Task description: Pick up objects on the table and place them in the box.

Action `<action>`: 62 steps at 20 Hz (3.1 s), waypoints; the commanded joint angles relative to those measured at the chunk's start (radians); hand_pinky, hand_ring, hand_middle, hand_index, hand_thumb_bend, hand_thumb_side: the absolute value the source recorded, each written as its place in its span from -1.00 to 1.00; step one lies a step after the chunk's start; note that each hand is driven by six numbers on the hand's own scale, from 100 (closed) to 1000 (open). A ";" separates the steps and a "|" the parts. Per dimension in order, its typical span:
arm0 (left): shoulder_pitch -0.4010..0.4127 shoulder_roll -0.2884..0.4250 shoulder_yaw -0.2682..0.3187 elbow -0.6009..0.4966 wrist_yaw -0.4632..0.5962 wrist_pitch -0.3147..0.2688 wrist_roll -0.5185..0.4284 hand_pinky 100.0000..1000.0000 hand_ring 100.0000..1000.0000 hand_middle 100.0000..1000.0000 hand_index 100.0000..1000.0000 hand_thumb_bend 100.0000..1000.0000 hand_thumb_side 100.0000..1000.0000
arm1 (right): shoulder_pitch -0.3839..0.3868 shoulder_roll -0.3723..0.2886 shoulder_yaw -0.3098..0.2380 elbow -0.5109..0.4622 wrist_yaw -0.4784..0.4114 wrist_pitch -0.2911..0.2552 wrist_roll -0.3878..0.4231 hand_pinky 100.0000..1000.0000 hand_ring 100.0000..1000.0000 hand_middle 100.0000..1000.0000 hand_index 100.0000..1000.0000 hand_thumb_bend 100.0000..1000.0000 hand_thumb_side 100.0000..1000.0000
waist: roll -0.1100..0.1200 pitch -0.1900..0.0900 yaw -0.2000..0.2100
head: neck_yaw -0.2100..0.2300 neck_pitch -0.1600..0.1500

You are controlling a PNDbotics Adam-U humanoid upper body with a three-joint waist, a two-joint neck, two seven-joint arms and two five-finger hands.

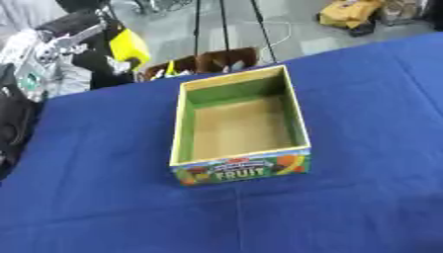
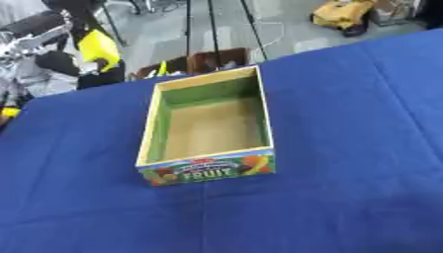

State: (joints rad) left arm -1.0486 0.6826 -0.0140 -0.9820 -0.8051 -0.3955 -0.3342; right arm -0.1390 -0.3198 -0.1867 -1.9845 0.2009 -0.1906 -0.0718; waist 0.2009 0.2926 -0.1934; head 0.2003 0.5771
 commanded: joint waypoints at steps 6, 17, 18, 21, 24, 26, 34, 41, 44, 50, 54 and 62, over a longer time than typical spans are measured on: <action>-0.033 -0.042 -0.041 -0.085 0.075 0.028 -0.044 -0.54 -0.11 -0.39 -0.16 -1.00 0.01 | -0.022 -0.008 0.015 -0.015 -0.026 0.012 0.016 0.29 0.52 -0.08 0.20 -1.00 -0.02 | -0.014 -0.031 -0.016 | -0.025 0.047; -0.086 -0.211 -0.012 -0.041 -0.090 0.099 -0.029 -0.55 -0.12 -0.42 -0.19 -1.00 0.01 | -0.037 0.003 0.024 -0.015 -0.054 0.017 0.021 0.29 0.51 -0.08 0.19 -1.00 -0.04 | -0.029 -0.041 -0.047 | 0.006 0.018; -0.087 -0.225 -0.004 -0.035 -0.115 0.108 -0.023 -0.55 -0.13 -0.42 -0.20 -1.00 0.01 | -0.039 0.005 0.025 -0.015 -0.056 0.018 0.022 0.29 0.51 -0.08 0.19 -1.00 -0.04 | -0.031 -0.041 -0.049 | 0.009 0.013; -0.085 -0.257 0.010 -0.034 -0.202 0.136 -0.009 -0.52 -0.13 -0.44 -0.21 -1.00 0.01 | -0.044 0.010 0.026 -0.015 -0.061 0.022 0.023 0.29 0.51 -0.08 0.19 -1.00 -0.04 | -0.036 -0.039 -0.054 | 0.021 -0.007; -0.080 -0.295 0.024 -0.040 -0.277 0.161 0.006 -0.52 -0.13 -0.44 -0.21 -1.00 0.01 | -0.047 0.014 0.028 -0.015 -0.065 0.026 0.027 0.29 0.51 -0.08 0.19 -1.00 -0.05 | -0.038 -0.040 -0.056 | 0.029 -0.010; -0.078 -0.315 0.028 -0.040 -0.317 0.171 0.014 -0.51 -0.12 -0.44 -0.20 -1.00 0.01 | -0.049 0.016 0.030 -0.015 -0.067 0.027 0.028 0.29 0.51 -0.08 0.19 -1.00 -0.05 | -0.040 -0.040 -0.058 | 0.030 -0.012; -0.063 -0.368 0.033 0.028 -0.433 0.187 0.005 -0.47 -0.11 -0.41 -0.18 -1.00 0.00 | -0.054 0.020 0.031 -0.015 -0.075 0.029 0.029 0.29 0.51 -0.08 0.19 -1.00 -0.05 | -0.046 -0.041 -0.064 | 0.048 -0.026; -0.053 -0.401 0.023 0.088 -0.532 0.207 -0.114 -0.37 -0.07 -0.33 -0.11 -1.00 0.01 | -0.060 0.023 0.033 -0.015 -0.078 0.027 0.028 0.29 0.51 -0.08 0.19 -1.00 -0.05 | -0.048 -0.035 -0.074 | 0.077 -0.044; -0.048 -0.415 0.021 0.082 -0.558 0.215 -0.128 -0.34 -0.03 -0.26 -0.04 -1.00 0.10 | -0.063 0.024 0.034 -0.015 -0.078 0.025 0.027 0.29 0.51 -0.08 0.19 -1.00 -0.05 | -0.048 -0.031 -0.079 | 0.088 -0.049; -0.044 -0.428 0.011 0.087 -0.602 0.211 -0.168 -0.09 0.17 0.08 0.34 -1.00 0.17 | -0.065 0.025 0.035 -0.015 -0.079 0.025 0.028 0.29 0.51 -0.08 0.19 -1.00 -0.06 | -0.047 -0.029 -0.079 | 0.091 -0.049; -0.047 -0.425 0.007 0.062 -0.647 0.198 -0.251 0.16 0.48 0.53 0.80 -0.64 0.13 | -0.064 0.026 0.036 -0.015 -0.077 0.027 0.029 0.29 0.51 -0.08 0.19 -1.00 -0.06 | -0.047 -0.031 -0.078 | 0.091 -0.049; -0.047 -0.405 0.021 -0.046 -0.660 0.227 -0.264 0.46 0.68 0.71 0.98 0.77 0.50 | -0.060 0.026 0.037 -0.015 -0.077 0.031 0.031 0.30 0.51 -0.08 0.18 -1.00 -0.07 | -0.047 -0.037 -0.072 | 0.084 -0.045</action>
State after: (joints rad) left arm -1.0745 0.2440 -0.0023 -0.9912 -1.4686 -0.1743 -0.6054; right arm -0.1936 -0.2840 -0.1475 -1.9845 0.1304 -0.1617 -0.0403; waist 0.1673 0.2776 -0.2670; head 0.2869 0.5389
